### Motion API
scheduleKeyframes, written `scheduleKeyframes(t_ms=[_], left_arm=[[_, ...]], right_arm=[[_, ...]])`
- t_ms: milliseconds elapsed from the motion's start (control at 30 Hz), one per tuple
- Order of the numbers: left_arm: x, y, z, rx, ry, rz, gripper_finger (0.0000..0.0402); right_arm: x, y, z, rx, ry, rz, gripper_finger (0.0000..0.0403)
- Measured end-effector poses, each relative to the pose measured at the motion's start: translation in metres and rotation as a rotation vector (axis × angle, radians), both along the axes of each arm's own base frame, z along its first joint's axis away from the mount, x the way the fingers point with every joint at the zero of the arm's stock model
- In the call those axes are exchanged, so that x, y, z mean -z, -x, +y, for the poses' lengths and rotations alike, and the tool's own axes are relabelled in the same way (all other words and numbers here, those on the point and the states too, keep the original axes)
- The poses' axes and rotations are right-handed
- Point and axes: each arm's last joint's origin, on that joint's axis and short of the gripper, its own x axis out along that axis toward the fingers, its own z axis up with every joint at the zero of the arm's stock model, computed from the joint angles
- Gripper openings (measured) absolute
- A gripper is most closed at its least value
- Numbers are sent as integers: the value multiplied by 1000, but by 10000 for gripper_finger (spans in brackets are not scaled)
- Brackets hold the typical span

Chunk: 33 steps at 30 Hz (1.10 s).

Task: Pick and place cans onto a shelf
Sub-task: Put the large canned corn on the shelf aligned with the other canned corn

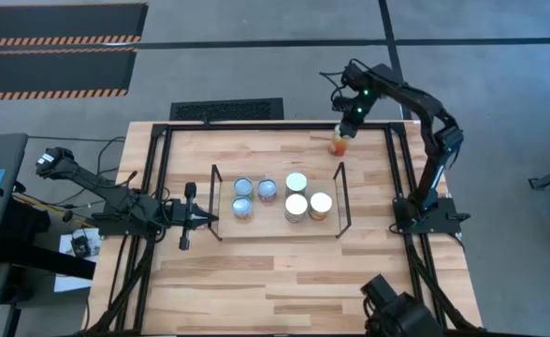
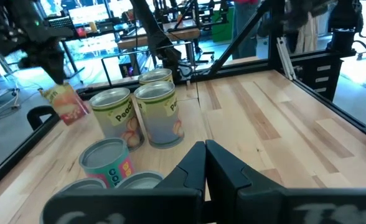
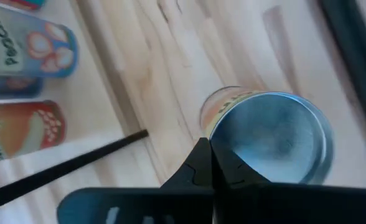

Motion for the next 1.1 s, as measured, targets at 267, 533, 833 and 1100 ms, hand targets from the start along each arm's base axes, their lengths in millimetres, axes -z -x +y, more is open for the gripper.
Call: scheduleKeyframes(t_ms=[267, 533, 833, 1100], left_arm=[[0, 0, 0, 0, -1, 3, 0], [0, 0, 0, 0, 1, 5, 0], [0, 0, 0, -1, 1, 6, 0], [0, 0, 0, -1, 2, 6, 0]], right_arm=[[-34, -27, 38, 24, 285, 124, 0], [-35, -60, 63, 52, 446, 182, 0], [-9, -74, 77, 82, 446, 180, 0], [1, -83, 87, 62, 464, 167, 0]])
